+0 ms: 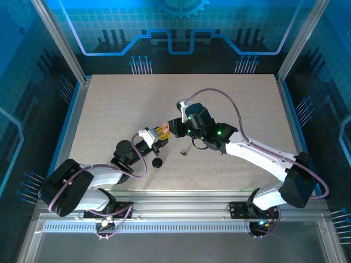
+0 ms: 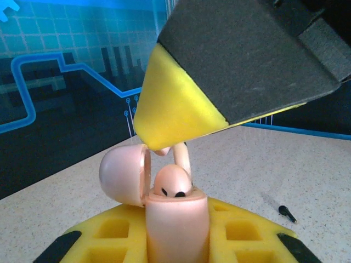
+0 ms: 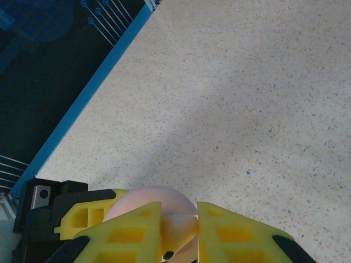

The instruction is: Insert wireless bluetooth earbuds into charging case

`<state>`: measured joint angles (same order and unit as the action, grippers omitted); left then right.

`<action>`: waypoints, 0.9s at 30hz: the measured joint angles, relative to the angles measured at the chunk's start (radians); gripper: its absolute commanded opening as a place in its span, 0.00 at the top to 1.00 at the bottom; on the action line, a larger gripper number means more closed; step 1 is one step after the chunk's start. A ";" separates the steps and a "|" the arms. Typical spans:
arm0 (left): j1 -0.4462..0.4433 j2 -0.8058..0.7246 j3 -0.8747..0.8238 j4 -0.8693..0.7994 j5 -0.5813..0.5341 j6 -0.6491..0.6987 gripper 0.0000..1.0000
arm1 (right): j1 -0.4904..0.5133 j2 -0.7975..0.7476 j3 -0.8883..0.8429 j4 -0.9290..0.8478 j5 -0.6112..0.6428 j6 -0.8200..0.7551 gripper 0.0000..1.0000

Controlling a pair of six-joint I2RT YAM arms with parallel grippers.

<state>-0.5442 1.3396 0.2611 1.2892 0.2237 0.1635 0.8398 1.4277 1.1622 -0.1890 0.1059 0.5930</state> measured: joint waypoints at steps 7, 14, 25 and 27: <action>0.000 0.000 0.000 -0.006 -0.006 0.000 0.87 | 0.005 0.006 0.005 -0.011 0.013 0.092 0.80; 0.000 0.000 0.000 -0.007 -0.010 0.000 0.87 | 0.016 0.010 0.011 -0.021 0.030 0.126 0.80; 0.000 -0.002 -0.002 -0.010 -0.019 0.000 0.87 | 0.026 0.027 0.031 -0.031 0.051 0.138 0.80; 0.001 -0.005 -0.002 -0.012 -0.022 0.000 0.87 | 0.027 0.027 0.031 -0.032 0.051 0.141 0.80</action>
<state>-0.5434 1.3350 0.2592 1.2770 0.2020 0.1631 0.8673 1.4548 1.1931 -0.2207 0.1570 0.7338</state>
